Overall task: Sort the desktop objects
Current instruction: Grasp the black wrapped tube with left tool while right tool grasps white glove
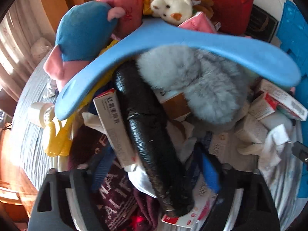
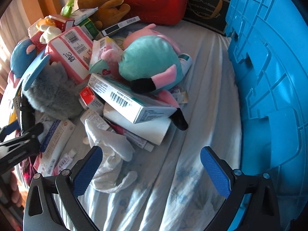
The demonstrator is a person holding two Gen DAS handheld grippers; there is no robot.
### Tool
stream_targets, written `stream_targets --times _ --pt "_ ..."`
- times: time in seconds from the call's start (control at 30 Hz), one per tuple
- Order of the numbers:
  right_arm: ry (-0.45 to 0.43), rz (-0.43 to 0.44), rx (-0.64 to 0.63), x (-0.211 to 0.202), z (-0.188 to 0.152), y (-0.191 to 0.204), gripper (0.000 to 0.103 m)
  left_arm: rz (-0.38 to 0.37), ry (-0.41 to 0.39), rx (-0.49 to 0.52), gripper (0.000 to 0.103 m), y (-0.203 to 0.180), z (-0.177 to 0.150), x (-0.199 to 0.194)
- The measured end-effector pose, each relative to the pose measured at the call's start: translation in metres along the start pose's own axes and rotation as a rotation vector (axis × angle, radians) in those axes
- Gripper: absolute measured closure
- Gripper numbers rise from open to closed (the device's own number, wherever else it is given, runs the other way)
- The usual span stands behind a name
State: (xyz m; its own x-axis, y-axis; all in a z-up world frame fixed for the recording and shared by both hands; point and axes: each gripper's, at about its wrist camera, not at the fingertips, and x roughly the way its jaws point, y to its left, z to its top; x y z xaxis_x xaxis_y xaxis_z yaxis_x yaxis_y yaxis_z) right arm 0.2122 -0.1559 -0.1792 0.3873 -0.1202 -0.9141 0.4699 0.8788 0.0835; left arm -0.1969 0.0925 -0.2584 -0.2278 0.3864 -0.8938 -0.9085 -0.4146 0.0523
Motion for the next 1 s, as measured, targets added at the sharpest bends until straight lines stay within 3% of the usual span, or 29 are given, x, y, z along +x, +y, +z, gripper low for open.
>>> stream_targets --times 0.1,0.37,0.77,0.93,1.0 --pt "0.004 0.017 -0.012 0.004 0.000 0.002 0.000 -0.021 -0.007 0.002 0.047 0.008 -0.003 -0.007" --pt "0.002 0.071 -0.074 0.011 0.003 0.029 0.006 -0.060 0.037 0.037 0.060 0.026 -0.012 -0.018" --pt "0.027 0.085 -0.106 0.017 -0.002 0.045 0.009 -0.076 0.039 0.111 0.059 0.023 0.003 -0.019" --pt "0.062 0.136 -0.079 0.029 -0.005 0.046 0.007 -0.105 0.041 0.133 0.058 0.026 0.011 -0.020" --pt "0.086 0.143 -0.079 0.039 -0.008 0.048 0.022 -0.128 0.040 0.152 0.070 0.029 0.010 -0.025"
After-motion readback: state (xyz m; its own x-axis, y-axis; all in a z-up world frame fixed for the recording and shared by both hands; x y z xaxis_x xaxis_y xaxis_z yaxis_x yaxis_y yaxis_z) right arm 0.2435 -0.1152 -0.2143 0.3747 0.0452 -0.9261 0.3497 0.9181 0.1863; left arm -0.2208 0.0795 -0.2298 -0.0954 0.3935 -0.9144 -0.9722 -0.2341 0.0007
